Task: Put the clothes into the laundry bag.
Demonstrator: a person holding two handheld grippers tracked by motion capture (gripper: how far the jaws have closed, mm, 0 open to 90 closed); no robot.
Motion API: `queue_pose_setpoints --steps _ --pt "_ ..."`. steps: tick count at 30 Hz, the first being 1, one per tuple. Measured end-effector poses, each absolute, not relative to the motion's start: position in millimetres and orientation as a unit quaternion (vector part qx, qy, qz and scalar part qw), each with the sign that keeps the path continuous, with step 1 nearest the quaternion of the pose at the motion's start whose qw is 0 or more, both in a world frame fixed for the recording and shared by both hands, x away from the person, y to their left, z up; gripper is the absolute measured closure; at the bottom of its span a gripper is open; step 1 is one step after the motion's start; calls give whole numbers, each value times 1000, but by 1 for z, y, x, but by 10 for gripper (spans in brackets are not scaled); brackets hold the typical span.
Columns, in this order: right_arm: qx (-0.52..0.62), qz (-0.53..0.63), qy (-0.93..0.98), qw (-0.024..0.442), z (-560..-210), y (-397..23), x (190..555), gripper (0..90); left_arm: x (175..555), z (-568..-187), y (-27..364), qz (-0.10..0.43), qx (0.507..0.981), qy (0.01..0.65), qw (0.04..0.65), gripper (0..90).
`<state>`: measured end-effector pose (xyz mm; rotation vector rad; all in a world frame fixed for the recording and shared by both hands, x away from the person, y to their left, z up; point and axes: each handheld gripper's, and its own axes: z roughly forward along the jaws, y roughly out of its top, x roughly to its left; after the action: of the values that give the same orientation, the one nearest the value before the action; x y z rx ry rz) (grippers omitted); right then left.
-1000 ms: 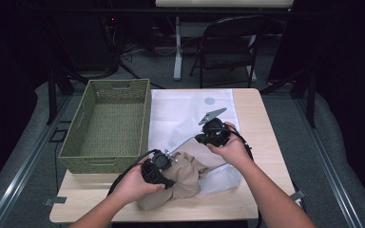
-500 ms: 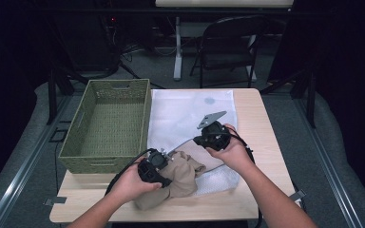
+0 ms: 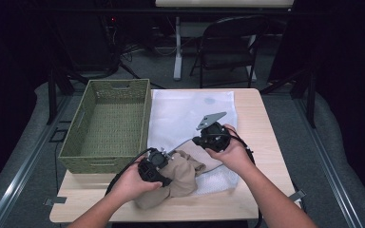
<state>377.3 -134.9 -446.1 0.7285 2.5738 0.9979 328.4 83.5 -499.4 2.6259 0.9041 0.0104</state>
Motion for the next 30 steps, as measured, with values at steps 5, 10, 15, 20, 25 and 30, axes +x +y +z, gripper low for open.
queue_pose_setpoints --steps 5,10,15,20,25,30 --pt "253 346 892 142 -448 -134 378 890 332 -496 83 5 927 326 185 537" --pt "255 349 890 143 -449 -133 378 890 336 -492 80 7 925 331 188 536" --pt "252 346 892 145 -448 -133 377 890 342 -490 76 11 919 342 195 536" --pt "250 347 893 143 -448 -133 378 890 352 -488 71 14 915 353 195 536" --pt "250 347 892 144 -448 -133 378 890 358 -489 68 21 913 359 193 536" --pt "250 348 892 143 -448 -132 378 890 361 -488 65 26 913 361 190 536"
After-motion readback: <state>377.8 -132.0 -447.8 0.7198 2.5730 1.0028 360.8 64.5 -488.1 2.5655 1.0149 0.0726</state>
